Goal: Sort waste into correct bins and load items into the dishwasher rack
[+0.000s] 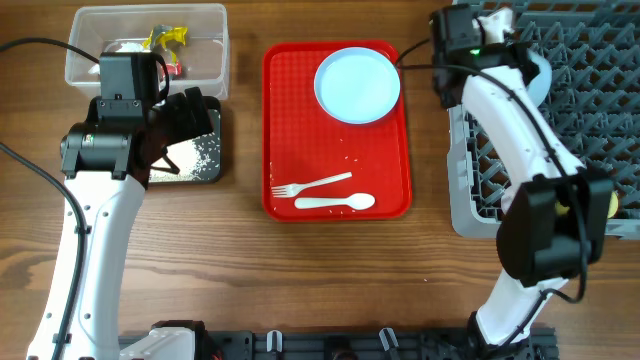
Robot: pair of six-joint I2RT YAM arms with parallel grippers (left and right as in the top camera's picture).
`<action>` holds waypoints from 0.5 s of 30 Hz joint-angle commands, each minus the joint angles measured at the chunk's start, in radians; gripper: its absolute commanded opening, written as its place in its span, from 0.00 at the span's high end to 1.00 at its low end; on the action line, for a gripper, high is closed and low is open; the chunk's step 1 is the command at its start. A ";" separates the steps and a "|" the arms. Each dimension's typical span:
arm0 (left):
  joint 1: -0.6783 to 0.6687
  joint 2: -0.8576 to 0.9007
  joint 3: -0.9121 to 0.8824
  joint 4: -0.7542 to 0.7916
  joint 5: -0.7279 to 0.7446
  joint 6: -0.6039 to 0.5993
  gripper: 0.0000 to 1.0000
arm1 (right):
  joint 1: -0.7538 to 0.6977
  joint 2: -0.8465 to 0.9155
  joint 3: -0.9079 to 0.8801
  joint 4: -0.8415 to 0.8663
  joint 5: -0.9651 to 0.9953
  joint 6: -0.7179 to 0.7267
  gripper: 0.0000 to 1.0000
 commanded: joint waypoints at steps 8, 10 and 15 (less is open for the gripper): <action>0.005 0.001 0.003 0.003 -0.002 -0.012 0.00 | 0.026 0.066 -0.154 0.147 0.257 -0.039 0.96; 0.005 0.001 0.003 0.003 -0.002 -0.012 0.00 | 0.025 0.066 -0.154 0.223 0.274 -0.122 0.96; 0.005 0.001 0.003 0.002 -0.003 -0.012 0.00 | 0.026 0.066 -0.154 0.312 0.291 -0.227 0.96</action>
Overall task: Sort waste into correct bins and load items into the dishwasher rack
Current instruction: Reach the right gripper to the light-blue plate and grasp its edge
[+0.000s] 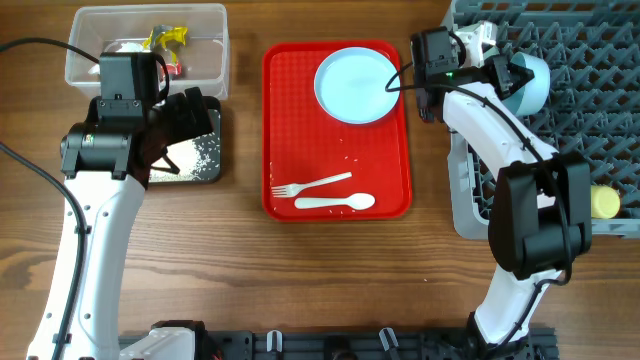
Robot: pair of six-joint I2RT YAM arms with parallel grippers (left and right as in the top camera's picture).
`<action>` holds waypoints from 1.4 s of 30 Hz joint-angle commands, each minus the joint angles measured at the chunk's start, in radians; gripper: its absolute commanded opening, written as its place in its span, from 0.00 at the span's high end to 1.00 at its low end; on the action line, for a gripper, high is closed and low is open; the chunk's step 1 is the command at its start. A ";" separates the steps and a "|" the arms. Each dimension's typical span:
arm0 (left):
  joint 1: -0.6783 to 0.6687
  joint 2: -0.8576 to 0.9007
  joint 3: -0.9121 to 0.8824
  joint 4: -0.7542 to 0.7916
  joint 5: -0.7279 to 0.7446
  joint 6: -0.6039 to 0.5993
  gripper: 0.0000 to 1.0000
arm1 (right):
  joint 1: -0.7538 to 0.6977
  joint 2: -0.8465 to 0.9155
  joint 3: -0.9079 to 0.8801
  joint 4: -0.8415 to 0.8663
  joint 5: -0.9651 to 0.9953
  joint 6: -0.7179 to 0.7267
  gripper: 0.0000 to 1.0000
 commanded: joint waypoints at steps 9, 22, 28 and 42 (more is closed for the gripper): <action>0.005 0.001 0.003 0.003 -0.002 -0.012 0.00 | 0.114 0.023 -0.008 -0.055 0.034 -0.058 0.96; 0.005 0.001 0.003 0.003 -0.002 -0.012 0.00 | 0.150 0.023 -0.007 -0.239 -0.177 0.103 0.37; 0.005 0.001 0.003 0.003 -0.002 -0.012 0.00 | 0.148 0.013 -0.004 -0.215 -0.194 0.128 0.25; 0.005 0.001 0.003 0.003 -0.002 -0.012 0.00 | 0.143 -0.325 0.179 -0.135 -1.200 0.172 0.15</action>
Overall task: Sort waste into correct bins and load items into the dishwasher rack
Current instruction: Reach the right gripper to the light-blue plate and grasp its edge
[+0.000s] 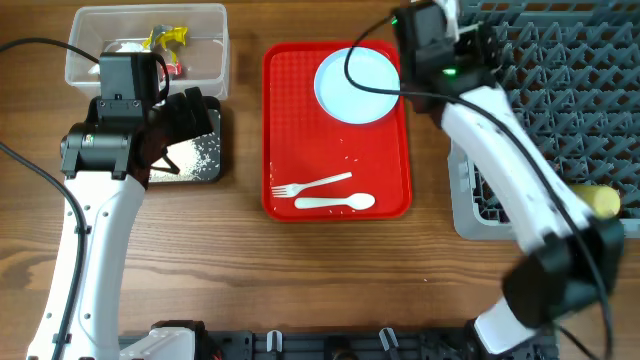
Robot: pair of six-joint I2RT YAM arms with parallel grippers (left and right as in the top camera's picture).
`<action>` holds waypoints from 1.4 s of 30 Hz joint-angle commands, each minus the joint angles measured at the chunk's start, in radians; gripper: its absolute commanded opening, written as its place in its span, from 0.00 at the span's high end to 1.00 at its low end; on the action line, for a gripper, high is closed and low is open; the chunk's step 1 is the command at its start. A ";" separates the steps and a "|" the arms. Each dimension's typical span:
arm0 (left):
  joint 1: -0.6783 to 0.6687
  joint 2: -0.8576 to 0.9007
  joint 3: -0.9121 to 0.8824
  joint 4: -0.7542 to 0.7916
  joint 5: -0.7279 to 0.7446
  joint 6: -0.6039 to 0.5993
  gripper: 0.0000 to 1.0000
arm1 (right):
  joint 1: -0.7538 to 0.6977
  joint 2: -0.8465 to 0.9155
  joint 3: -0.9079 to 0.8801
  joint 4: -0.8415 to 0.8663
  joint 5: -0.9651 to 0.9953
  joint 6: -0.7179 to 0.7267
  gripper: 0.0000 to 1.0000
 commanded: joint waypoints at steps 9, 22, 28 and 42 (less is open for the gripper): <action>0.005 0.001 0.003 0.003 -0.002 -0.012 0.00 | 0.001 0.084 0.023 -0.109 -0.868 0.424 0.31; 0.005 0.001 0.003 0.003 -0.002 -0.012 0.00 | 0.017 0.385 0.008 -0.126 -0.689 0.679 0.50; 0.005 0.001 0.003 0.003 -0.002 -0.012 0.00 | 0.016 0.417 0.008 -0.075 -0.651 0.706 0.56; 0.005 0.001 0.003 0.003 -0.002 -0.012 0.00 | 0.016 0.498 0.008 -0.054 -0.651 0.702 0.88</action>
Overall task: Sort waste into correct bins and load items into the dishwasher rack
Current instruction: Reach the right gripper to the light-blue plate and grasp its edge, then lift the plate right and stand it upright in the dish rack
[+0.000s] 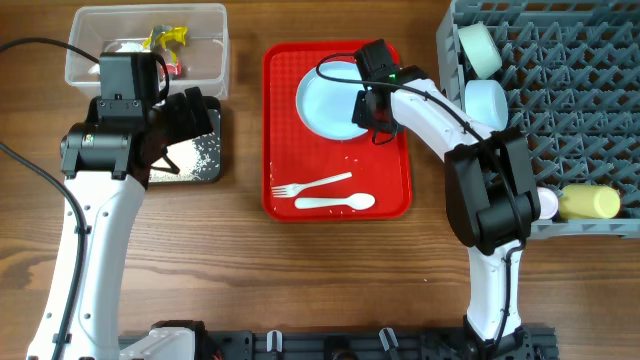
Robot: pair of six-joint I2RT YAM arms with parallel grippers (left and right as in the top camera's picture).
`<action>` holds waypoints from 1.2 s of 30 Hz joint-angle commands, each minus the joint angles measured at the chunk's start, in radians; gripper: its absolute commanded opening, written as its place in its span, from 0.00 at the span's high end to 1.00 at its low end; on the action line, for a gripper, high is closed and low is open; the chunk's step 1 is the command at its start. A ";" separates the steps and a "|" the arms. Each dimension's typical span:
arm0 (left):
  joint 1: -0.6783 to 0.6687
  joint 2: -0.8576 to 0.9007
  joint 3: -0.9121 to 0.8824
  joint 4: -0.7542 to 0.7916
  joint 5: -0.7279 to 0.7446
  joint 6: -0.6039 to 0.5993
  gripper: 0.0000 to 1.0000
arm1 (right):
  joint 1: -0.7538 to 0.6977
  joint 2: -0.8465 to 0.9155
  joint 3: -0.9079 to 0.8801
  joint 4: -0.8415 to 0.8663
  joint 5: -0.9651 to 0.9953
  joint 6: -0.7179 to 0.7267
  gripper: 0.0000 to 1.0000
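A pale blue plate lies at the back of the red tray. My right gripper is down at the plate's right rim; whether its jaws grip the rim does not show. A white fork and a white spoon lie at the tray's front. The grey dishwasher rack on the right holds a pale bowl, a white cup and a yellow cup. My left gripper hangs open over the black bin.
A clear bin with yellow and red wrappers stands at the back left, behind the black bin, which holds white crumbs. The right arm reaches from the front edge across the rack's left side.
The right gripper has come from the tray's back right corner down to the plate's right rim. The plate now sits a little further left and forward. The left arm has not moved.
The right gripper was over the rack's back left corner with a pale bowl. Then it was beside the tray's back edge, with the bowl left in the rack. Now it is at the plate's rim, and the plate has shifted. The left arm stayed over the black bin throughout.
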 commanded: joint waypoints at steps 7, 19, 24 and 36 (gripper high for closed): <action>0.005 0.001 0.003 0.002 -0.002 -0.012 0.00 | 0.003 -0.001 -0.001 -0.024 0.014 -0.158 0.96; 0.005 0.001 0.003 0.002 -0.002 -0.012 0.00 | -0.052 -0.509 0.000 -0.065 0.216 -0.414 0.96; 0.005 0.001 0.003 0.002 -0.002 -0.012 0.00 | -0.093 -0.678 0.000 0.026 0.593 -0.653 0.96; 0.005 0.001 0.003 0.002 -0.002 -0.012 0.00 | -0.500 -0.605 -0.002 0.313 0.554 -1.055 0.96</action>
